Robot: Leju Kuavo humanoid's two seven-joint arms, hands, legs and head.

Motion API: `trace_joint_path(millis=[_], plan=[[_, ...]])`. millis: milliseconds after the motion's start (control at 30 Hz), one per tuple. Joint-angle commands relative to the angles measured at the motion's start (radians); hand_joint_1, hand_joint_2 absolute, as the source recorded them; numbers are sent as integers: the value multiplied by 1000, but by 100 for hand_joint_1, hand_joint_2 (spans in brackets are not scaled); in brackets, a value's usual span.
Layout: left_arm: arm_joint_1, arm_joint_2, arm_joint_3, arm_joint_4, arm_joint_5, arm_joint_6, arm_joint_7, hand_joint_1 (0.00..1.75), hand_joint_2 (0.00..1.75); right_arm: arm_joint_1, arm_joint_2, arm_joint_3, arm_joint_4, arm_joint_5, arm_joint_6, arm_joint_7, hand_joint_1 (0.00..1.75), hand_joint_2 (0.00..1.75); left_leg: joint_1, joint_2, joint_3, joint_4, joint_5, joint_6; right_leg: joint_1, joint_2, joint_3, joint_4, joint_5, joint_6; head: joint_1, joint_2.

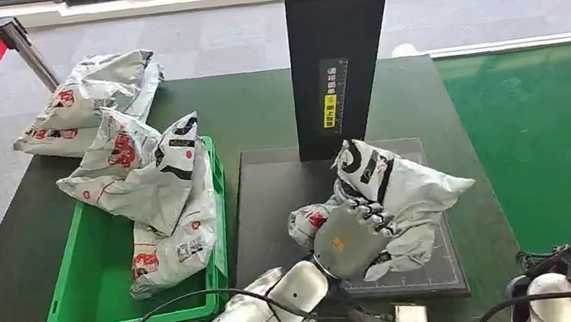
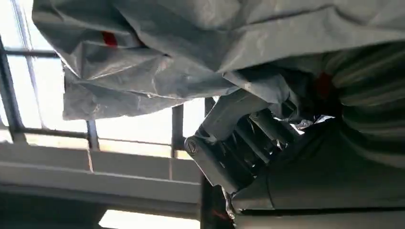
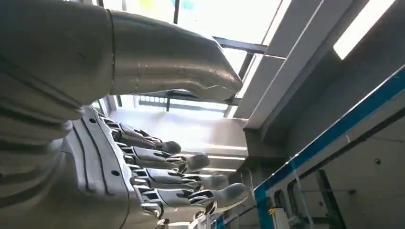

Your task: Moved the parcel from conveyor to table for the left to box.

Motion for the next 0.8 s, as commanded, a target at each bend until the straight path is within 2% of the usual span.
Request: trace_joint_path(millis=[33, 100, 200, 467, 567, 700, 800], plan=[[99, 98, 240, -391, -67, 8, -41, 175, 175, -29, 10, -67, 31, -5, -4, 1, 0, 175, 1, 4, 1, -1, 0, 0, 1, 2, 0, -1, 1, -1, 0, 0], [117, 99, 263, -428, -55, 8, -62, 175, 175, -27, 7, -66, 30, -6, -4, 1, 0, 175, 1, 6, 2, -1, 0, -1, 1, 3, 0, -1, 1, -2, 0, 0], [150, 88, 370, -476, 16, 8, -95, 175, 175, -17, -6, -60, 42, -8, -4, 1, 0, 175, 0, 3, 1, -1, 0, -1, 1, 2, 1, -1, 1, -1, 0, 0], [147, 100, 380, -478, 36, 8, -111, 175, 175, -16, -8, -61, 42, -10, -4, 1, 0, 175, 1, 2, 2, -1, 1, -1, 2, -1, 2, -2, 1, -1, 0, 0], [204, 61, 549, -586, 51, 8, -153, 175, 175, -9, -14, -56, 44, -15, -4, 1, 0, 175, 1, 2, 1, -1, 0, -1, 1, 0, 1, -1, 0, -1, 0, 0], [250, -1, 824, -642, 130, 8, -313, 175, 175, 5, -13, -68, 29, -23, -4, 1, 0, 175, 1, 5, 1, -1, 0, -1, 1, 3, 0, -1, 1, -1, 0, 0], [259, -7, 968, -644, 256, 8, -387, 175, 175, 11, -20, -69, 27, -28, -4, 1, 0, 175, 1, 5, 2, -1, 0, -1, 1, 3, 1, -1, 1, -1, 0, 0]])
